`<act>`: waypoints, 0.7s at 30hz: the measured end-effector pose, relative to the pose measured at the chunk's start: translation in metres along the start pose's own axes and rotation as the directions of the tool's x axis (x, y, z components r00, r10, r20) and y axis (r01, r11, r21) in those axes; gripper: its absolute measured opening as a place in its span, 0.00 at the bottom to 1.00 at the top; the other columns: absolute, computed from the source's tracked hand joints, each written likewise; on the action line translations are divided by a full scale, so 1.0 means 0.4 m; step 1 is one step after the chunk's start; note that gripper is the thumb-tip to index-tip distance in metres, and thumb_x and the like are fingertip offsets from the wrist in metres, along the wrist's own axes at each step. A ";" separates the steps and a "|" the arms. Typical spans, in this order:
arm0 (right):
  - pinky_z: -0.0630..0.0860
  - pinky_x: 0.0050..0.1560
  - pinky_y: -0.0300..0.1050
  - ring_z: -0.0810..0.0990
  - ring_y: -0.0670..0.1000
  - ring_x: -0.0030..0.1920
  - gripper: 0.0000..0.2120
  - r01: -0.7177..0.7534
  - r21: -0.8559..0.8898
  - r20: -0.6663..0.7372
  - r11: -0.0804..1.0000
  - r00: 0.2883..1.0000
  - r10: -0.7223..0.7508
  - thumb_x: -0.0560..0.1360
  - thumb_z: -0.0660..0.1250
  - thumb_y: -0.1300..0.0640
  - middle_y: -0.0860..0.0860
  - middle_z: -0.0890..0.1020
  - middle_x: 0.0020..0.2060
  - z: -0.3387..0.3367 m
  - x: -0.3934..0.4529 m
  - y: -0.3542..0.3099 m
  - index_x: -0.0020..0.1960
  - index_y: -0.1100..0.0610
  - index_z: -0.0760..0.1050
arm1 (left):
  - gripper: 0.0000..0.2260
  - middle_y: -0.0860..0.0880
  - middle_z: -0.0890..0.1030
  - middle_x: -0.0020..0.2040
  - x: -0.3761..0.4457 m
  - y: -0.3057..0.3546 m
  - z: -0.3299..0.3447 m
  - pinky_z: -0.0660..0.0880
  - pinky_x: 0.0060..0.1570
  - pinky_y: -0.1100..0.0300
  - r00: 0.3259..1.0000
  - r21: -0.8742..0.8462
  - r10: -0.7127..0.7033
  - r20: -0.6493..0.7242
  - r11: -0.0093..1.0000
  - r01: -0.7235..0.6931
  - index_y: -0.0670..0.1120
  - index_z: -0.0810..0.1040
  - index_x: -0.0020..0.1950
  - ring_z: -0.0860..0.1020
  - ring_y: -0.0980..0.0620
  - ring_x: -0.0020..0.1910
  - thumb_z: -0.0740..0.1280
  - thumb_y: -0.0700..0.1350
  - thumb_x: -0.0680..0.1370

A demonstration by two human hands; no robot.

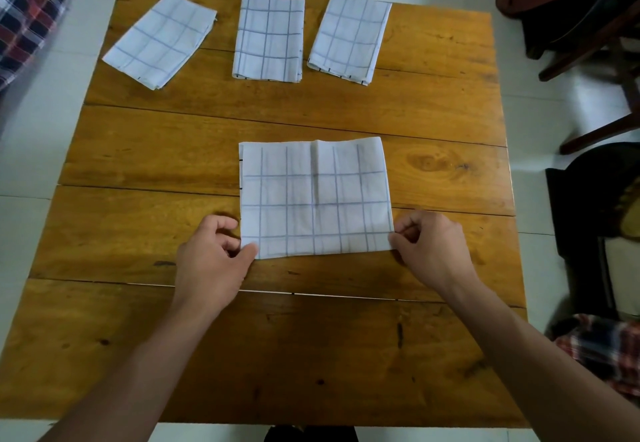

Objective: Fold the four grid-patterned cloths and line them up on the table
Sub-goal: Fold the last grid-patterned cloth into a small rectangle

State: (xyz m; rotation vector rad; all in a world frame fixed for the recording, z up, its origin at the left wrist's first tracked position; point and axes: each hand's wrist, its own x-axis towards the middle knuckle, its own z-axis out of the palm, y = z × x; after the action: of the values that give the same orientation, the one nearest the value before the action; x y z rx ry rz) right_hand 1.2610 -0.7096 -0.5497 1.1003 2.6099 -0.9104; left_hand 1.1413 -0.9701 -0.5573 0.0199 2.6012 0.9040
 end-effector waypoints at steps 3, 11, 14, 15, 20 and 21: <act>0.82 0.36 0.43 0.80 0.43 0.36 0.03 -0.013 -0.002 -0.009 1.000 1.000 0.013 0.74 0.72 0.57 0.44 0.81 0.35 0.004 0.003 -0.005 0.43 0.51 0.80 | 0.19 0.57 0.79 0.37 0.001 0.001 0.002 0.74 0.33 0.61 1.000 0.026 0.026 -0.007 0.999 -0.026 0.49 0.73 0.62 0.78 0.59 0.37 0.75 0.47 0.74; 0.79 0.49 0.47 0.78 0.51 0.54 0.20 0.155 -0.230 -0.111 0.961 0.977 -0.184 0.74 0.73 0.51 0.50 0.78 0.56 0.025 -0.018 -0.029 0.64 0.52 0.73 | 0.19 0.56 0.71 0.40 -0.015 -0.025 0.014 0.75 0.36 0.56 0.955 0.236 0.297 -0.003 0.928 -0.288 0.52 0.72 0.63 0.72 0.55 0.40 0.73 0.45 0.75; 0.71 0.64 0.51 0.71 0.54 0.67 0.28 0.356 -0.318 -0.092 0.879 0.911 -0.403 0.74 0.72 0.49 0.53 0.73 0.67 0.039 -0.018 -0.069 0.71 0.54 0.69 | 0.16 0.54 0.70 0.45 -0.014 -0.031 0.015 0.71 0.37 0.59 0.937 0.284 0.347 0.049 0.894 -0.346 0.52 0.77 0.64 0.71 0.55 0.44 0.71 0.45 0.76; 0.67 0.68 0.52 0.67 0.55 0.71 0.30 0.406 -0.322 -0.024 0.855 0.899 -0.436 0.75 0.71 0.48 0.53 0.70 0.71 0.048 -0.014 -0.082 0.73 0.53 0.67 | 0.15 0.53 0.70 0.46 -0.014 -0.032 0.016 0.72 0.38 0.59 0.935 0.290 0.350 0.054 0.891 -0.350 0.52 0.78 0.63 0.71 0.55 0.45 0.70 0.45 0.77; 0.48 0.77 0.52 0.41 0.52 0.79 0.39 0.465 -0.275 0.270 0.841 0.877 -0.396 0.77 0.65 0.41 0.51 0.45 0.80 0.082 0.012 -0.118 0.80 0.50 0.51 | 0.15 0.54 0.71 0.47 -0.018 -0.042 0.014 0.71 0.39 0.61 0.939 0.275 0.341 0.046 0.899 -0.340 0.51 0.78 0.64 0.71 0.56 0.46 0.70 0.44 0.77; 0.47 0.78 0.52 0.40 0.52 0.79 0.39 0.457 -0.264 0.277 0.849 0.880 -0.387 0.77 0.65 0.40 0.51 0.43 0.80 0.082 0.015 -0.116 0.80 0.50 0.50 | 0.15 0.54 0.71 0.47 -0.017 -0.045 0.013 0.70 0.39 0.62 0.938 0.274 0.343 0.046 0.899 -0.342 0.50 0.78 0.64 0.71 0.57 0.46 0.70 0.44 0.77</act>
State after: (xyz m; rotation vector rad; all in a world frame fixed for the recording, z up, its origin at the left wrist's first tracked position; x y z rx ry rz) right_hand 1.2218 -0.7505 -0.5562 0.3218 2.7262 -0.5886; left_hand 1.1517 -0.9821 -0.5695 0.5700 2.7549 0.6333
